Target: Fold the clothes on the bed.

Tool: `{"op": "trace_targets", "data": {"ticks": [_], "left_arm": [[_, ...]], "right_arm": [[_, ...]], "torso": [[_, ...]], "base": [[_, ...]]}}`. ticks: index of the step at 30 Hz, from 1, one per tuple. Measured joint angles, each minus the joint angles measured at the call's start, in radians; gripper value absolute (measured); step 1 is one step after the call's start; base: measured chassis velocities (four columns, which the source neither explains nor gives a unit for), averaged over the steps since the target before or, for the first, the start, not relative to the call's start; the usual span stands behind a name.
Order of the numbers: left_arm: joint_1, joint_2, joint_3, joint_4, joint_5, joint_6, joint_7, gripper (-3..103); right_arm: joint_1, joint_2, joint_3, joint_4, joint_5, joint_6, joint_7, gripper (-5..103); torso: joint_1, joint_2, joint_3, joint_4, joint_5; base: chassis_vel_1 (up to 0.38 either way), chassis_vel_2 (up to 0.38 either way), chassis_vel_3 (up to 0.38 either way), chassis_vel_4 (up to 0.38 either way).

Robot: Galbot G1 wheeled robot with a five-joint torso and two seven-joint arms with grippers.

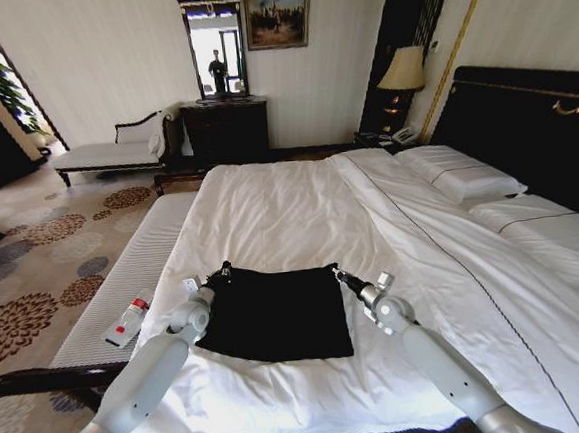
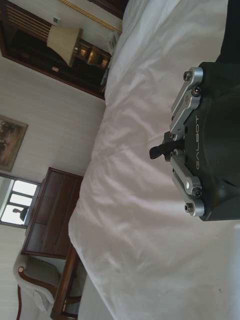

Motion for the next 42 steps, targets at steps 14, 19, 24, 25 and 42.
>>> {"op": "trace_targets", "data": {"ticks": [14,19,24,25,42], "left_arm": [[0.111,0.172,-0.155,-0.387,-0.101,-0.046,-0.055,1],[0.179,0.216,-0.265,-0.460,-0.097,-0.057,-0.060,1],[0.265,0.231,-0.362,-0.523,-0.097,-0.063,-0.054,1],[0.288,0.231,-0.385,-0.540,-0.096,-0.065,-0.052,1],[0.434,0.216,-0.486,-0.648,-0.056,-0.070,-0.049,1]], "right_arm": [[-0.054,-0.118,0.099,0.432,0.038,0.012,0.107,1],[-0.082,-0.148,0.150,0.528,0.038,0.012,0.121,1],[-0.125,-0.164,0.217,0.597,0.044,0.012,0.128,1],[-0.140,-0.164,0.234,0.614,0.040,0.012,0.128,1],[-0.314,-0.139,0.349,0.737,0.018,0.012,0.139,1]], "torso": [[0.000,0.000,0.000,0.0000,0.0000],[0.000,0.000,0.000,0.0001,-0.0003],[0.000,0.000,0.000,0.0000,-0.0003],[0.000,0.000,0.000,0.0000,0.0000],[0.000,0.000,0.000,0.0000,-0.0002]], "base": [[0.000,0.000,0.000,0.000],[0.000,0.000,0.000,0.000],[0.000,0.000,0.000,0.000],[0.000,0.000,0.000,0.000],[0.000,0.000,0.000,0.000]]}}
